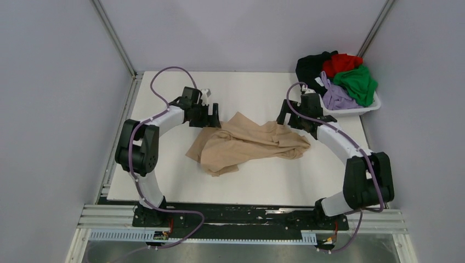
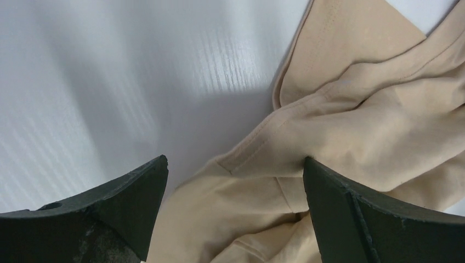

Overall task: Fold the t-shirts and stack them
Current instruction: Flatten out the tshirt

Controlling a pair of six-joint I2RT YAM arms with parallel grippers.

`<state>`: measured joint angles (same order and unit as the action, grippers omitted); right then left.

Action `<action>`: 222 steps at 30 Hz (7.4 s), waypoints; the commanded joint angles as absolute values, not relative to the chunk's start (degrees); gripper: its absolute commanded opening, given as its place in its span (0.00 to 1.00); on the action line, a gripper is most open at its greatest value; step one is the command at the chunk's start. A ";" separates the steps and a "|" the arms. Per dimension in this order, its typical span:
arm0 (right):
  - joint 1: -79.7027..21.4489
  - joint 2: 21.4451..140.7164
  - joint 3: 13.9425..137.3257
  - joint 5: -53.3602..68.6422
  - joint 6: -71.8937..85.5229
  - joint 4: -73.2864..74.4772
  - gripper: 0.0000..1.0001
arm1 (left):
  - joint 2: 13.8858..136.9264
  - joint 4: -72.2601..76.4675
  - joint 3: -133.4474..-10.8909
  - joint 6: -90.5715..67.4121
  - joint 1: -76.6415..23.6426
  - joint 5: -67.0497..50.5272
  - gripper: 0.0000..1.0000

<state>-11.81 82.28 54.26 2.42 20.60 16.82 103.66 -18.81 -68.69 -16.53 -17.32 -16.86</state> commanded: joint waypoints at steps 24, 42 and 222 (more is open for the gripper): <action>-11.81 92.60 64.05 9.05 18.72 9.96 0.00 | 94.36 -18.69 -70.21 -18.18 -19.08 -11.93 0.00; -12.13 45.92 75.28 29.11 16.44 15.97 0.00 | 52.01 -28.10 -80.33 -20.39 -23.02 -6.77 0.00; -24.35 76.87 42.81 3.64 41.53 17.61 1.00 | 120.21 -19.25 -91.88 -29.03 -17.67 -6.54 1.00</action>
